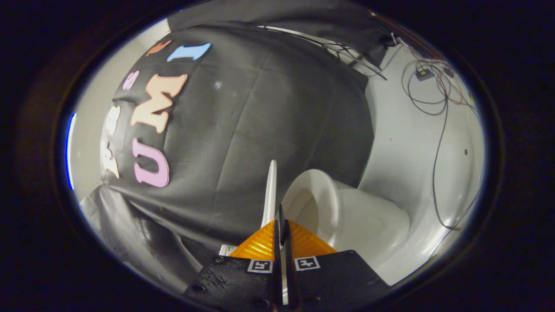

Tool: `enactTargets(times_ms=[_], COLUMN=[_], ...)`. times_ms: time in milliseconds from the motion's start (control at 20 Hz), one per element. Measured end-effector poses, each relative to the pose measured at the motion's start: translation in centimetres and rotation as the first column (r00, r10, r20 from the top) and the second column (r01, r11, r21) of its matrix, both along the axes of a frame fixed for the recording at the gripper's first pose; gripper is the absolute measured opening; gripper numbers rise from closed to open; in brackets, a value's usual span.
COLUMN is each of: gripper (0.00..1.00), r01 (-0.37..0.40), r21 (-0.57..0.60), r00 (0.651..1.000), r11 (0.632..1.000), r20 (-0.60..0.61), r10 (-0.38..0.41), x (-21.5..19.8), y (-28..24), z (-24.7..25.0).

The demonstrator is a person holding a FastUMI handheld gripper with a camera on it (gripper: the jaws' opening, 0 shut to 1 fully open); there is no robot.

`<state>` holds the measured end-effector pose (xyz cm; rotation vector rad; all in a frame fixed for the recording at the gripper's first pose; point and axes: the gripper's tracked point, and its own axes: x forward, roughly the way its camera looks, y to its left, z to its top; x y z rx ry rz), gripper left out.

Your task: Open the toilet lid.

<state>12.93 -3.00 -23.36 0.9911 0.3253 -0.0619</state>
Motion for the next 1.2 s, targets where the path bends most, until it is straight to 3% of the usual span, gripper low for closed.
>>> enactTargets(times_ms=[300, 500, 800, 1200], gripper=[0.04, 0.04, 0.05, 0.07], r01=[-0.101, -0.117, -0.159, -0.198], r21=[-0.225, -0.343, -0.539, -0.697], r00=[0.995, 0.993, 0.986, 0.980], r11=[0.969, 0.932, 0.827, 0.690], r20=[-0.002, -0.034, -0.126, -0.132], r10=[0.103, 0.112, 0.107, 0.148], x=[0.8, 1.6, 2.2, 2.6], y=[5.1, 9.8, 16.7, 25.7], z=[7.0, 11.2, 15.3, 18.0])
